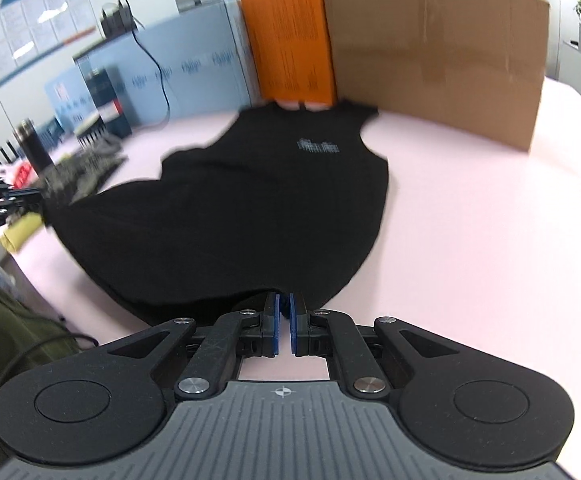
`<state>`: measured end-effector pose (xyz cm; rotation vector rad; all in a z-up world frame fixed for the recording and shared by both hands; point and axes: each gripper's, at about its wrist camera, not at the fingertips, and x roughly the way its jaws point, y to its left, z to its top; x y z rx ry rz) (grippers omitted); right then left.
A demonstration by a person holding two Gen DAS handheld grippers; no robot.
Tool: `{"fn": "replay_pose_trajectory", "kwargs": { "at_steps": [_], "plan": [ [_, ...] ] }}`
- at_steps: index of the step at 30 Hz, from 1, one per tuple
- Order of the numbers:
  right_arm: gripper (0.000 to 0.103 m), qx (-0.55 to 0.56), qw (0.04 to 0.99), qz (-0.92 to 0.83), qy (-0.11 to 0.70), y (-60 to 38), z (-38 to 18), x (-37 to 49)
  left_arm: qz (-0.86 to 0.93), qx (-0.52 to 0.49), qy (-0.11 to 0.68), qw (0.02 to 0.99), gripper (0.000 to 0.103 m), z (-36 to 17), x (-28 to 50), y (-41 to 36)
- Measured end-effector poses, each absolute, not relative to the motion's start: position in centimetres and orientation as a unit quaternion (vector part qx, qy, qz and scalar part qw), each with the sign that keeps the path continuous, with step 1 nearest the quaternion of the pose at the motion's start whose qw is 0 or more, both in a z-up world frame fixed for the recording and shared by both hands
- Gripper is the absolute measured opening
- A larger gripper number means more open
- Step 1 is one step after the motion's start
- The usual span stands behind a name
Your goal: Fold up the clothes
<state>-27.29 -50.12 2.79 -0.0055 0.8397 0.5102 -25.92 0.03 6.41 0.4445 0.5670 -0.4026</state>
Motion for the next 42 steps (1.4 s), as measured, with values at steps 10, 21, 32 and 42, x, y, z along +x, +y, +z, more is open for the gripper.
{"fn": "replay_pose_trajectory", "kwargs": {
  "at_steps": [10, 21, 32, 42],
  "plan": [
    [0.031, 0.09, 0.856, 0.179, 0.476, -53.5, -2.4, -28.5, -0.169, 0.031, 0.419, 0.892, 0.008, 0.6, -25.8, 1.9],
    [0.047, 0.352, 0.796, 0.164, 0.464, -55.6, -7.6, -28.9, -0.114, -0.105, 0.465, 0.872, 0.07, -2.8, -23.3, 1.3],
    [0.005, 0.487, 0.746, 0.238, 0.387, -58.8, -6.1, -27.6, -0.165, -0.149, 0.426, 0.877, 0.007, 1.4, -23.2, 2.8],
    [0.006, 0.459, 0.751, 0.232, 0.415, -61.6, -5.5, -27.1, -0.16, -0.133, 0.459, 0.864, 0.006, 2.0, -26.6, 3.8]
  ]
}}
